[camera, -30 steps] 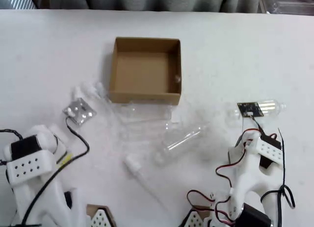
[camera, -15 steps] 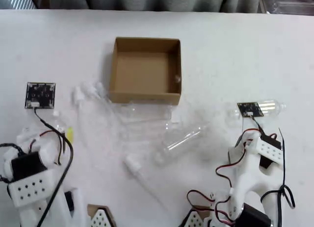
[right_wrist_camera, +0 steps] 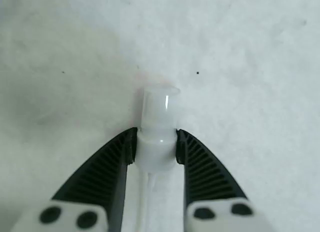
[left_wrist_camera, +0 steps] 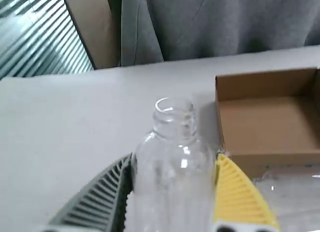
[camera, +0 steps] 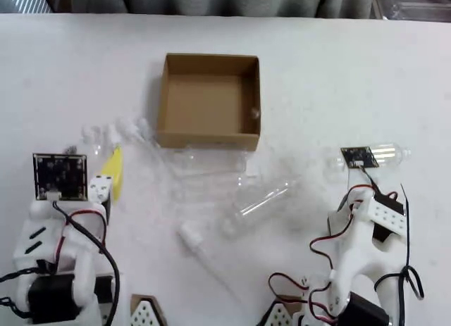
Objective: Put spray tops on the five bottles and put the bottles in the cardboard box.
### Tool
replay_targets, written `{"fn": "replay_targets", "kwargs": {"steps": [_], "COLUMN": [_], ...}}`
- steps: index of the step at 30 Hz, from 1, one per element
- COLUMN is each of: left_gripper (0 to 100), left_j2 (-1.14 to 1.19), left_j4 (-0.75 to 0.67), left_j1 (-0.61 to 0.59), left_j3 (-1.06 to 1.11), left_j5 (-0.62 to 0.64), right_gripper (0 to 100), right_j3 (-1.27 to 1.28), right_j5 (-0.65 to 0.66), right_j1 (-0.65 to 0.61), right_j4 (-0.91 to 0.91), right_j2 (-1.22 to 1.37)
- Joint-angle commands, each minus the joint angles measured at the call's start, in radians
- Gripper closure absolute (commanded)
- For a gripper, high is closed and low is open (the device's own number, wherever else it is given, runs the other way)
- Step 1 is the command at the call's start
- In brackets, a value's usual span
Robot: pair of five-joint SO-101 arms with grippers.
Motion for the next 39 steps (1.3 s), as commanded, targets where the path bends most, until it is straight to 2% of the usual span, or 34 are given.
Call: {"fn": "replay_targets", "kwargs": {"steps": [1, 12, 19, 26, 31, 34, 39], "left_gripper": [95, 95, 95, 95, 95, 95, 95], "left_j2": [-0.008, -0.015, -0.016, -0.016, -0.016, -0.016, -0.016], "left_j4": [-0.124, -0.37, -0.423, -0.423, -0.423, -0.428, -0.575], "left_j1": [0.039, 0.154, 0.16, 0.272, 0.367, 0.375, 0.367], "left_j3": [-0.048, 0.109, 0.138, 0.233, 0.338, 0.393, 0.479], "left_j5": [0.011, 0.017, 0.267, 0.158, 0.146, 0.149, 0.15], "right_gripper": [98.2, 98.2, 98.2, 98.2, 98.2, 98.2, 98.2], "right_j3": [0.02, 0.02, 0.02, 0.02, 0.011, -0.037, -0.212], "right_j5": [0.012, 0.012, 0.012, 0.012, 0.003, 0.006, 0.003], "right_j1": [-0.012, -0.012, -0.012, -0.012, -0.013, -0.018, -0.013], "right_j4": [-0.027, -0.027, -0.027, -0.027, -0.025, 0.041, 0.225], "right_j2": [-0.01, -0.01, -0.01, -0.01, -0.012, -0.039, -0.189]}}
